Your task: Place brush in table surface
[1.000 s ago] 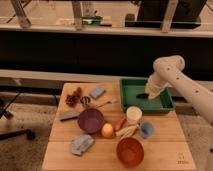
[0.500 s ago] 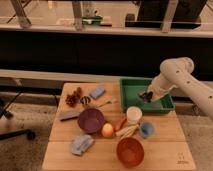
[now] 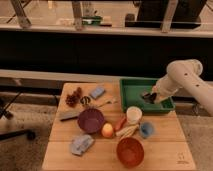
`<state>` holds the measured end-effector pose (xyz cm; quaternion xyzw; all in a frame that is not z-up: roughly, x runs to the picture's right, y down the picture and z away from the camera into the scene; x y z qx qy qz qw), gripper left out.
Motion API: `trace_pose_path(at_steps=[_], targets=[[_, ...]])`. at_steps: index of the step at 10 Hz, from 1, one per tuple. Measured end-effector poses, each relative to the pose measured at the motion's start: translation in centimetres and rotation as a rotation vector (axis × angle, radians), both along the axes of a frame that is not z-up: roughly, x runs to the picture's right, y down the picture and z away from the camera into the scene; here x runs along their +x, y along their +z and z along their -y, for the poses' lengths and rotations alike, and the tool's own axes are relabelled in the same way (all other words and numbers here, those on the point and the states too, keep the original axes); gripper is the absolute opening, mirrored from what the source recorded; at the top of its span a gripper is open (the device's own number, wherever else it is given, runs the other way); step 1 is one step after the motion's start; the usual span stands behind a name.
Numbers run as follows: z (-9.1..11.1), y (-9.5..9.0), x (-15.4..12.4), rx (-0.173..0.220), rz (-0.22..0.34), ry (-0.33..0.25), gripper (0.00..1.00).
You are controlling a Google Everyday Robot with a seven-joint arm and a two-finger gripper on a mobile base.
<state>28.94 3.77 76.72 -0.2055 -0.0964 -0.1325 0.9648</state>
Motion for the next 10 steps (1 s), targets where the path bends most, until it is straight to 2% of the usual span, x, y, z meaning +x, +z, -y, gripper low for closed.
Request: trace_pose_path(at_steps=[7,10], targets=[[-1.0,-3.6,4.1,0.031,0.005,0.071,0.0],[-1.5,-5.3,5.0,0.044,0.014,0.086,0.0]])
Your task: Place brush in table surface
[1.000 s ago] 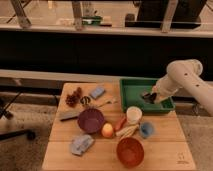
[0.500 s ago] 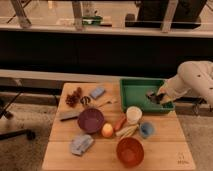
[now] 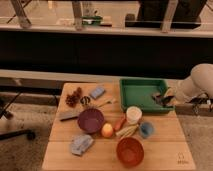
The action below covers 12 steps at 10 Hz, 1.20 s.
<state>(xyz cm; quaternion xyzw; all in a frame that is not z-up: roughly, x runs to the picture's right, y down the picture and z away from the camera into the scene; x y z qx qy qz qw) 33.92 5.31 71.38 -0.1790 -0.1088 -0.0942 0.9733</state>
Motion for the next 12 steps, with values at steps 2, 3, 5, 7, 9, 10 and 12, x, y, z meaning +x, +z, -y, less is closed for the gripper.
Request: trace_pose_path(at_steps=[2,3,5,7,9,10,12], targets=[[-0.8,-1.0,0.7,0.002,0.002,0.009,0.0],[-1.4,-1.6,0.9,0.001,0.003,0.01,0.0],[-2.5,-2.2,1.5,-0.005,0.002,0.015,0.0],[-3.1,-2.4,1.6,-0.01,0.005,0.016,0.0],[-4.0,-2.8,2.3,-0.014,0.001,0.028,0.0],[-4.3,-3.0,2.6,-0.014,-0.001,0.032,0.0],[-5.5,-3.2,3.5,-0.022,-0.01,0.045,0.0]])
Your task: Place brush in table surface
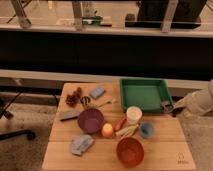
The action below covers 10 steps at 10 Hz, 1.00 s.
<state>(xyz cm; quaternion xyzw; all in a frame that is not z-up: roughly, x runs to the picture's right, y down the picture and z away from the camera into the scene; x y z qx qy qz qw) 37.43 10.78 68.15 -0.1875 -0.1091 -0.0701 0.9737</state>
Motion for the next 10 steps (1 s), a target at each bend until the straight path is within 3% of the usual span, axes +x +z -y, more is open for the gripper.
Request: trace_pose_path(at_steps=[6,10], targets=[[-2.3,0.1,0.1,-0.021,-0.021,-0.02,0.0],[-2.6,0.5,-0.4,-0.03,-0.032,-0.059,0.0]])
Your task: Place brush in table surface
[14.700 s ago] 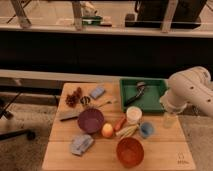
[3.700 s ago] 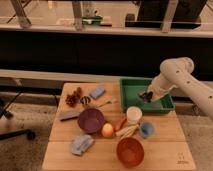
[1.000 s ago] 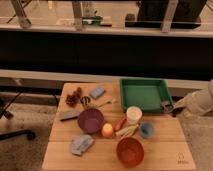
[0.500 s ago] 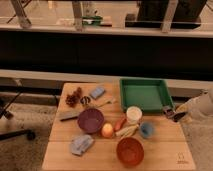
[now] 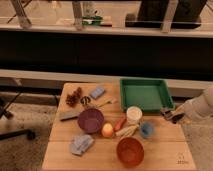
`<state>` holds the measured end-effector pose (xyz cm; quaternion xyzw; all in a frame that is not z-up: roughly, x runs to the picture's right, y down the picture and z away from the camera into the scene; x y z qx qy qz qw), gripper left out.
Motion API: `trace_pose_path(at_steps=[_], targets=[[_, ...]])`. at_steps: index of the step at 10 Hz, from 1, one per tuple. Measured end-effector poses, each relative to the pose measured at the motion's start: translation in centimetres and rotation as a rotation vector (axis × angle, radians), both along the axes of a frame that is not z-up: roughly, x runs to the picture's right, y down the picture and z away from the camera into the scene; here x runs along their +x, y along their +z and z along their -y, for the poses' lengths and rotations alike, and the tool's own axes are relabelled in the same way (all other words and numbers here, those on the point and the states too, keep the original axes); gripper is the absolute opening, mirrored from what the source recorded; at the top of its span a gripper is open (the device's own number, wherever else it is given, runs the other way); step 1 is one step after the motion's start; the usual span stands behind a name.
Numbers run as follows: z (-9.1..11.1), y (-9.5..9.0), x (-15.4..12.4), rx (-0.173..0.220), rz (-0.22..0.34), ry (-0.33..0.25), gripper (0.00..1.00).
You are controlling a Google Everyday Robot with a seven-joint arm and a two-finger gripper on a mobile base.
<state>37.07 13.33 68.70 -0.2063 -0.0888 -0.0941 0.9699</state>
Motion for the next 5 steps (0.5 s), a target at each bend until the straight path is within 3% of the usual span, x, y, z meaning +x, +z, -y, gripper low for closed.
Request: trace_pose_path(at_steps=[5], targets=[[-1.1,0.34,0.69,-0.007,-0.02,-0.039,0.0]])
